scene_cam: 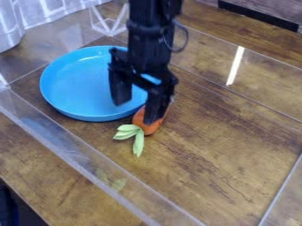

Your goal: Put the carrot in the blue tray

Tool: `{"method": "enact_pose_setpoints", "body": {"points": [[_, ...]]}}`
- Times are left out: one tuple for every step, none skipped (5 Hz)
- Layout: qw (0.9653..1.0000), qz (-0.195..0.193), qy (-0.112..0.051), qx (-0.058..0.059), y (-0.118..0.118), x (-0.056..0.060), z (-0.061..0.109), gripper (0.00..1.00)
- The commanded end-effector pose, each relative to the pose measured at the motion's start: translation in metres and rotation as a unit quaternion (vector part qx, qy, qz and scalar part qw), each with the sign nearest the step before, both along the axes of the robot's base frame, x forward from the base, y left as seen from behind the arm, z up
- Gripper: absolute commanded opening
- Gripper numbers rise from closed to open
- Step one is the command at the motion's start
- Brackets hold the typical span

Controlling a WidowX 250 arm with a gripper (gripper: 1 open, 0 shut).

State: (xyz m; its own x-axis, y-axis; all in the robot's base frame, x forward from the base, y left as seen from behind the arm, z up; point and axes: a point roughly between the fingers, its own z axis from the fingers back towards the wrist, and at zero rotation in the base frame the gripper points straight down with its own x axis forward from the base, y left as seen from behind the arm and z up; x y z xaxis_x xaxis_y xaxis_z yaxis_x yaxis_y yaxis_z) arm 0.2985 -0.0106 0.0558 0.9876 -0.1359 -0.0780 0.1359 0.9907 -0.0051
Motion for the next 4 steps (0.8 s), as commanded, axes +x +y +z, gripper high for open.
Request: {"method": "enact_pose_setpoints", "body": {"points": [[0.9996, -0.008, -0.026, 0.003, -0.0031, 0.0082, -0.0029, 1.0], [0.9992, -0.018, -0.037, -0.001, -0.0036, 0.0098, -0.0033, 1.0], [0.9991, -0.022, -0.038, -0.002, -0.0033, 0.0125, -0.0083, 1.0], [0.9989, -0.025, -0.039, -0.003, -0.0027, 0.0152, -0.0128, 1.0]]}}
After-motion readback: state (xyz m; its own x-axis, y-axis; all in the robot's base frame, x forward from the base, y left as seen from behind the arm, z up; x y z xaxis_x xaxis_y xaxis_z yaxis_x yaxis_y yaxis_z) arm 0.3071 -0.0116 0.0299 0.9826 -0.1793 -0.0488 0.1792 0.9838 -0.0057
